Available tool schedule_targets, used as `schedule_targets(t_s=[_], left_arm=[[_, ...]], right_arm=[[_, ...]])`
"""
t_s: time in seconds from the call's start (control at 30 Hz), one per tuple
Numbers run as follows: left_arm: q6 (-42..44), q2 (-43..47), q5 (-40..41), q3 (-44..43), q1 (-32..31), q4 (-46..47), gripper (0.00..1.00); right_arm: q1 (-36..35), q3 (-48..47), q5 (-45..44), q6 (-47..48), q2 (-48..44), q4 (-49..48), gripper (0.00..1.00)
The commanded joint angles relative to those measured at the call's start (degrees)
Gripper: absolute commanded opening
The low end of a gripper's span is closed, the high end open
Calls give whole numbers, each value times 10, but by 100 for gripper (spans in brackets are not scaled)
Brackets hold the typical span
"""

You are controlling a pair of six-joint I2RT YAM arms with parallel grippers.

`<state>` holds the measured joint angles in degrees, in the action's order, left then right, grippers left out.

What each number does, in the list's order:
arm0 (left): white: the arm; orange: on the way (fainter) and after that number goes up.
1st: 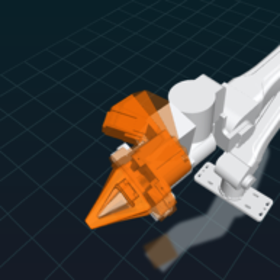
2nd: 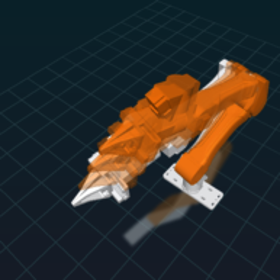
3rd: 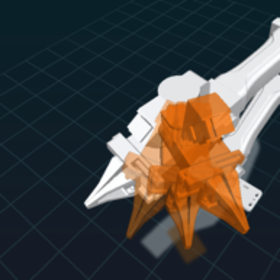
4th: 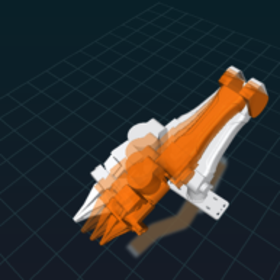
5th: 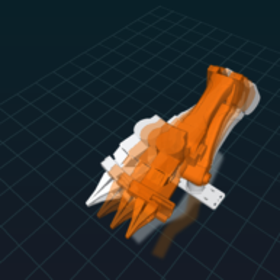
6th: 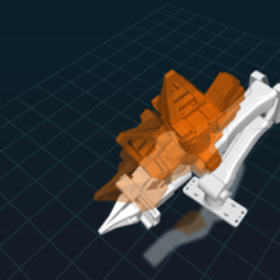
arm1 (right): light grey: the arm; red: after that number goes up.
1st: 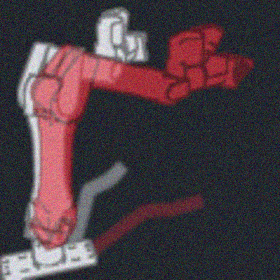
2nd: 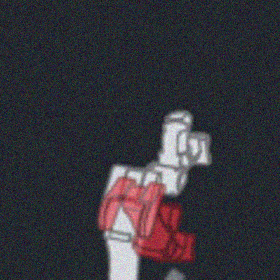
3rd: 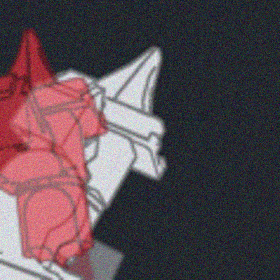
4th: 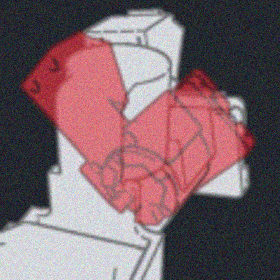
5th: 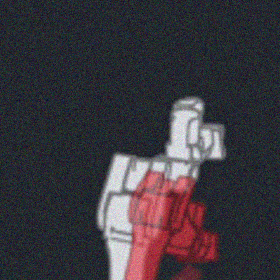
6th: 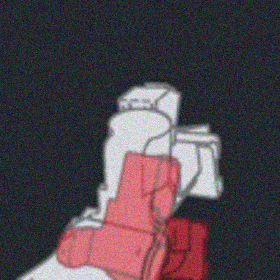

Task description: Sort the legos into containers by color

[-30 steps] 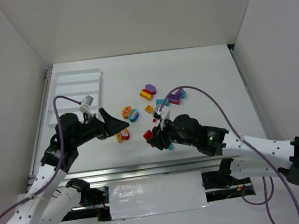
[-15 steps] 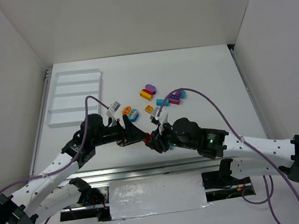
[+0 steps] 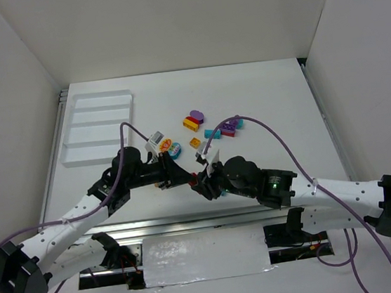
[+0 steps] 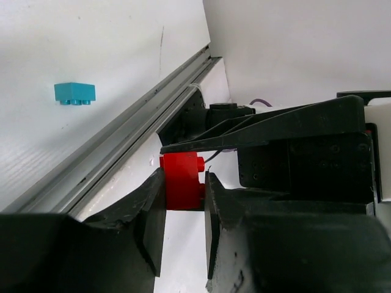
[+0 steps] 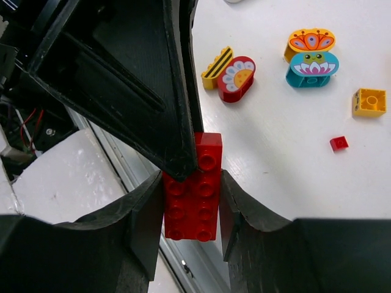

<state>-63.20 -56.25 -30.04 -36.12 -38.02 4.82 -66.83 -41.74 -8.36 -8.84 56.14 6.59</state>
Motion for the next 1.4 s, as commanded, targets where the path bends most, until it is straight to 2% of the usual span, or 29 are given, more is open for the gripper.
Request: schedule_targets(t_s=[0.0,0.03,0.07,0.1,0.2,0.23,0.33,0.4,0.5,0.53,0.63,0.8,0.83,0.87,0.93,1.13,1.27,1.37], left_arm=[[39,-4,11,-25,-7,1,0],[52,0,36,-42,-7,-23,0],[75,9,65,-52,-7,-50,0],[84,13,157,-75,-7,-128,0],[95,14,309,-131,10,-262,0],[90,11,407,-144,18,-288,0],[62,-17,525,-195,81,-343,0],[48,-46,560,-220,122,-330,0],[48,-107,562,-259,179,-305,0],[57,-126,555,-268,217,-270,0],[76,-230,540,-309,281,-210,0],[134,-407,445,-461,355,-83,0],[140,-471,437,-492,363,-82,0],[142,-506,425,-561,368,-100,0],[151,-584,416,-615,378,-99,0],[185,-714,409,-768,393,-104,0],[200,-758,419,-800,397,-107,3],[207,-768,413,-786,405,-84,20]], right_arm=[[-6,-14,-29,-5,3,-52,18],[-7,-11,-32,-9,2,-55,63],[-6,-5,-38,-12,0,-59,99],[-6,9,-73,-25,-2,-61,100],[-2,35,-120,-53,-19,-61,100],[-2,40,-147,-64,-27,-49,100],[-1,63,-205,-106,-71,-26,100],[0,84,-223,-128,-113,-22,100],[-1,108,-208,-140,-160,-11,100],[0,111,-199,-144,-168,-4,100],[-1,112,-177,-167,-194,36,100],[-1,135,-152,-188,-244,54,100],[0,141,-147,-185,-250,53,100],[0,143,-144,-187,-258,53,100],[0,141,-141,-187,-261,56,100],[5,127,-129,-158,-235,43,100],[6,103,-115,-140,-211,51,100],[6,92,-105,-130,-202,51,100]])
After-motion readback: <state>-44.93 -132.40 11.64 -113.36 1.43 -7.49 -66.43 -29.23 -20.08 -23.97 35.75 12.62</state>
